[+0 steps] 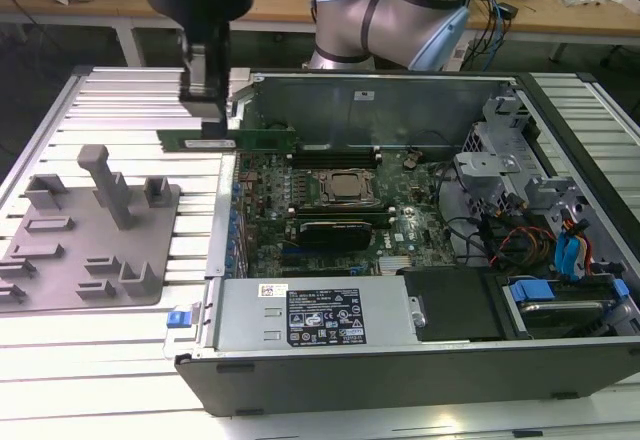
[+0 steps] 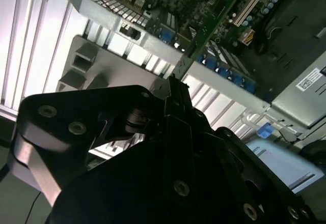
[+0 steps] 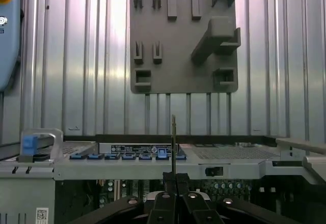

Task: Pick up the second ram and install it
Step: 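Pick up the second ram and move it above second insertion slot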

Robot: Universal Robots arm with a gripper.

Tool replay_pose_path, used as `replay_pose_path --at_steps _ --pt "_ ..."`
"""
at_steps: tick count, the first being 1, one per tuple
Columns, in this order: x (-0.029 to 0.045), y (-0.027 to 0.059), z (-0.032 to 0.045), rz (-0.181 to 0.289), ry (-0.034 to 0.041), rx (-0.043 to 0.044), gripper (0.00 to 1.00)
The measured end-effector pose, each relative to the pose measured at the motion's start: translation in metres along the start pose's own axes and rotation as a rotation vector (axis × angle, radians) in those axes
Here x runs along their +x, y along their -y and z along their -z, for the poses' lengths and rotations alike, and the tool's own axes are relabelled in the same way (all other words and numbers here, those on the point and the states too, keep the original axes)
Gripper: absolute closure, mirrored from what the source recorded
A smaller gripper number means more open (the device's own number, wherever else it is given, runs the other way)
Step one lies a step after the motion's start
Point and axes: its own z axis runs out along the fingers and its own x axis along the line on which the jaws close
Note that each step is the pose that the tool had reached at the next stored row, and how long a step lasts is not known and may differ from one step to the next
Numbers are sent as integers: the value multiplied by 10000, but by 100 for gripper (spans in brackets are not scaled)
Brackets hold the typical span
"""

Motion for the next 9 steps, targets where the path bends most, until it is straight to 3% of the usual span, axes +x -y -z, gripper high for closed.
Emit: replay_pose_path --at_steps 4,6,8,9 --pt "-10 173 -1 -8 -3 -23 91" --pt "-18 328 -2 -13 -3 -44 91" --pt "-23 423 -3 -13 -6 -55 91" --pt "-30 519 -2 -13 -5 -61 91"
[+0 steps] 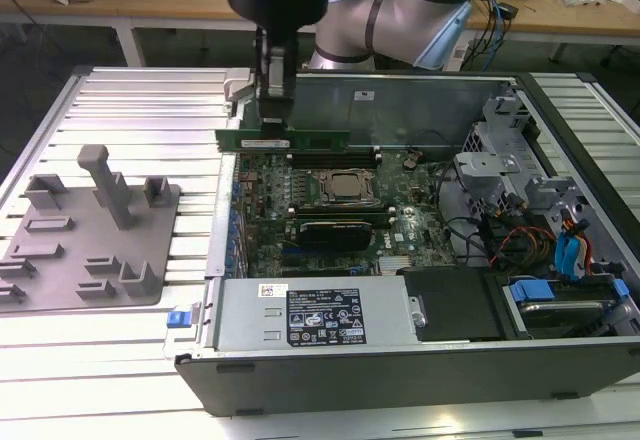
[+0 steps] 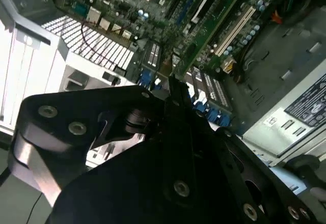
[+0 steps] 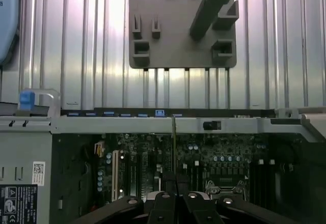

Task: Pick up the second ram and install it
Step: 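Pick up the second ram and move it above second insertion slot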

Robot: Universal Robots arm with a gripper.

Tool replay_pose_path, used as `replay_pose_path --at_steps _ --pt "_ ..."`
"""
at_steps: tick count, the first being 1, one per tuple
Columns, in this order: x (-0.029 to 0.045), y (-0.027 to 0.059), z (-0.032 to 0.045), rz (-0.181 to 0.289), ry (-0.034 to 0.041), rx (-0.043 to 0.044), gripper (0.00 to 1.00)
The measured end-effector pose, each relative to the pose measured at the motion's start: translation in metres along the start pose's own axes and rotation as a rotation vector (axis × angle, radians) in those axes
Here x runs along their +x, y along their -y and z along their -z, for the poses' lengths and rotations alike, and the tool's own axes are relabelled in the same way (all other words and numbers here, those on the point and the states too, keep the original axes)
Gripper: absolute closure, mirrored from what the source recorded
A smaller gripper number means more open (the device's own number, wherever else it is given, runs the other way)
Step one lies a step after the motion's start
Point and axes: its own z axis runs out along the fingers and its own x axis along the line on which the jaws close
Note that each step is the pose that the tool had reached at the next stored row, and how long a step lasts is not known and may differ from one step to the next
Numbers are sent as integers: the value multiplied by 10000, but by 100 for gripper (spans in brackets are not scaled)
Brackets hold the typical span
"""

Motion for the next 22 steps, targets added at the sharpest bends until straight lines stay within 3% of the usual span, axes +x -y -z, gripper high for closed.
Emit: replay_pose_path --at_steps 9,15,22 --pt "-43 424 -30 0 0 -1 91" --pt "-168 513 -100 2 -1 -1 91" --pt "-253 661 -153 2 0 0 91"
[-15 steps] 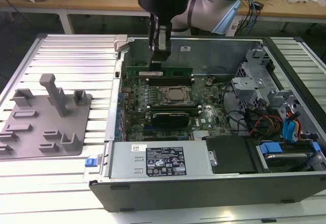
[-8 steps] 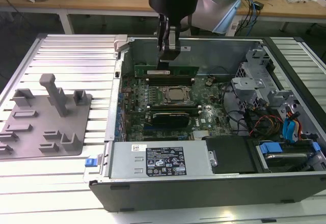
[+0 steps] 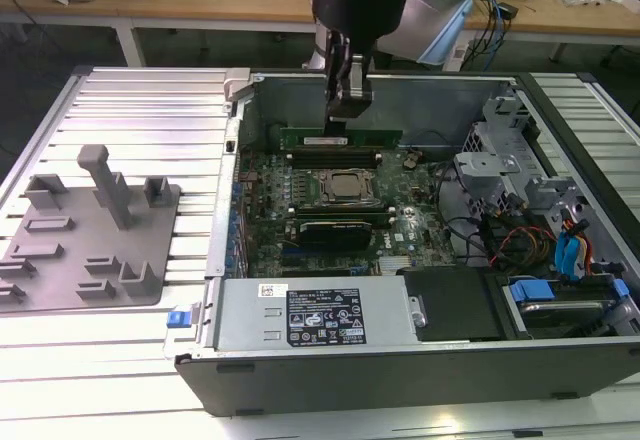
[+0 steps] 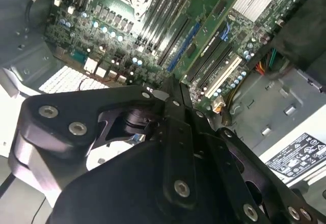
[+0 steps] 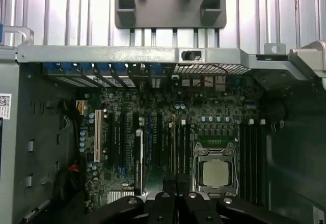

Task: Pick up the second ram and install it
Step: 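Pick up the second ram and move it above second insertion slot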

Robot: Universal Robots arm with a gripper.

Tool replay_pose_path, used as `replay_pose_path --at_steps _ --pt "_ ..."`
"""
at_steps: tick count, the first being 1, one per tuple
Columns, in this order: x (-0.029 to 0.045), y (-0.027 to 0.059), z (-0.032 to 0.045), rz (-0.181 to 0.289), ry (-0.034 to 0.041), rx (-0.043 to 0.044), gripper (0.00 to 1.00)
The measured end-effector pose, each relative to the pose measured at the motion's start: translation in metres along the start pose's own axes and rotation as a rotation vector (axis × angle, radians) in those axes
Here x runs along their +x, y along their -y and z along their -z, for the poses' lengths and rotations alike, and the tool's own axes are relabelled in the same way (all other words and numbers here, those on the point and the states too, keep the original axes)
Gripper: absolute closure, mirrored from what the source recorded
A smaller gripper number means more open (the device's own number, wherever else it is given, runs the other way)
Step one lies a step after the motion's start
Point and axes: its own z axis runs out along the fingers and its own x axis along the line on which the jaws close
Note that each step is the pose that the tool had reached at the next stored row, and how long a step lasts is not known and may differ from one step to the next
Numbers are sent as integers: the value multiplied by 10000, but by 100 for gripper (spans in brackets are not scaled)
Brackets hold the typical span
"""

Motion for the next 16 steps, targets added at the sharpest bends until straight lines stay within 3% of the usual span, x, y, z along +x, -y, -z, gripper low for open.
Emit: replay_pose_path --at_steps 5,10,16 --pt "-8 12 -9 1 2 1 91" --pt "-19 53 -111 1 0 0 91" --pt "-62 107 -176 1 4 8 91"
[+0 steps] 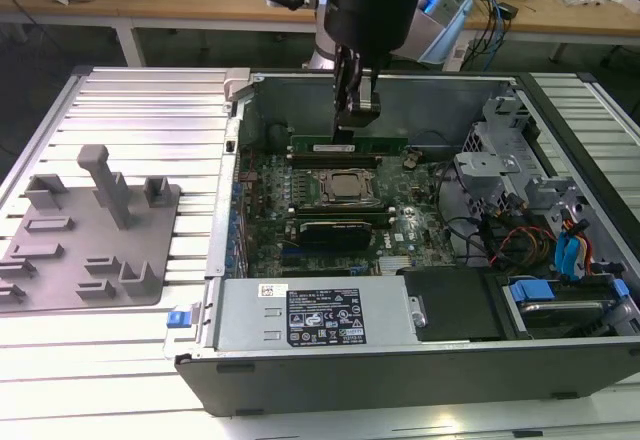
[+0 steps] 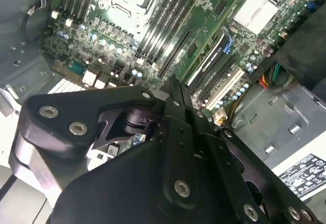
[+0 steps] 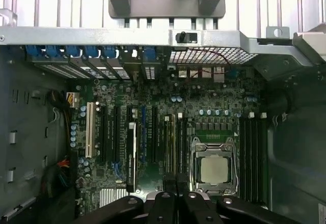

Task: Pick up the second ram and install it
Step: 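Pick up the second ram and move it above second insertion slot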

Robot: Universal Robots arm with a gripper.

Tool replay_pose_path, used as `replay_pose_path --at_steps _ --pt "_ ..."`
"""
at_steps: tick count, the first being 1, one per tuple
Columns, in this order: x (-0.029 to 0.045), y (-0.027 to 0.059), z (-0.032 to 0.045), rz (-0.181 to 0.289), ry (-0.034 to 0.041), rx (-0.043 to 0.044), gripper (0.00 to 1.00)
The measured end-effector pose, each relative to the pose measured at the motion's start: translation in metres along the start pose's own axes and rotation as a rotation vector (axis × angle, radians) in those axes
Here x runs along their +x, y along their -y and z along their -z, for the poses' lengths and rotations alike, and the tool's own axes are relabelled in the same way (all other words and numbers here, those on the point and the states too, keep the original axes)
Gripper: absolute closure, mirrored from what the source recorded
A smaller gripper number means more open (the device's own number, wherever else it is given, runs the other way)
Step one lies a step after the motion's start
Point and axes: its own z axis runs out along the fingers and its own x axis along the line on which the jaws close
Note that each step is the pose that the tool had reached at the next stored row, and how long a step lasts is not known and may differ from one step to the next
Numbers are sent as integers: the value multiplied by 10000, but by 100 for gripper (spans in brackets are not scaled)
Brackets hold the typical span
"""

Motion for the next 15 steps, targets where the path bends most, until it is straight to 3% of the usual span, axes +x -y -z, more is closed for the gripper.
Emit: replay_pose_path --at_steps 5,7,15 --pt "-25 4 -58 15 11 88 91" --pt "-53 10 -117 31 9 162 91" --pt "-128 33 -303 39 9 202 91"
